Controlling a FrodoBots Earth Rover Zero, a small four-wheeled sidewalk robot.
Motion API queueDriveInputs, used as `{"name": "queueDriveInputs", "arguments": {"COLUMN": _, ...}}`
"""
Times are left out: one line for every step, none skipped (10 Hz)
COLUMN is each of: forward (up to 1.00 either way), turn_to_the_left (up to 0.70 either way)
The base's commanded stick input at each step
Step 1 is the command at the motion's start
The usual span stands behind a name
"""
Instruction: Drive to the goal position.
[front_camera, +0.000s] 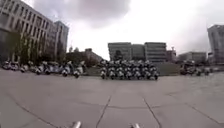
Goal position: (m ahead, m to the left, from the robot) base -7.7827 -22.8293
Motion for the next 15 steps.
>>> {"name": "queueDriveInputs", "arguments": {"forward": 0.00, "turn_to_the_left": -0.70}}
{"name": "queueDriveInputs", "arguments": {"forward": 0.00, "turn_to_the_left": -0.70}}
{"name": "queueDriveInputs", "arguments": {"forward": 0.00, "turn_to_the_left": -0.70}}
{"name": "queueDriveInputs", "arguments": {"forward": 0.00, "turn_to_the_left": -0.70}}
{"name": "queueDriveInputs", "arguments": {"forward": 0.00, "turn_to_the_left": -0.70}}
{"name": "queueDriveInputs", "arguments": {"forward": 0.00, "turn_to_the_left": -0.70}}
{"name": "queueDriveInputs", "arguments": {"forward": 0.00, "turn_to_the_left": -0.70}}
{"name": "queueDriveInputs", "arguments": {"forward": 0.00, "turn_to_the_left": -0.70}}
{"name": "queueDriveInputs", "arguments": {"forward": 0.00, "turn_to_the_left": -0.70}}
{"name": "queueDriveInputs", "arguments": {"forward": 0.00, "turn_to_the_left": -0.70}}
{"name": "queueDriveInputs", "arguments": {"forward": 0.00, "turn_to_the_left": -0.70}}
{"name": "queueDriveInputs", "arguments": {"forward": 0.00, "turn_to_the_left": -0.70}}
{"name": "queueDriveInputs", "arguments": {"forward": 0.00, "turn_to_the_left": -0.70}}
{"name": "queueDriveInputs", "arguments": {"forward": 0.00, "turn_to_the_left": -0.70}}
{"name": "queueDriveInputs", "arguments": {"forward": 0.00, "turn_to_the_left": -0.70}}
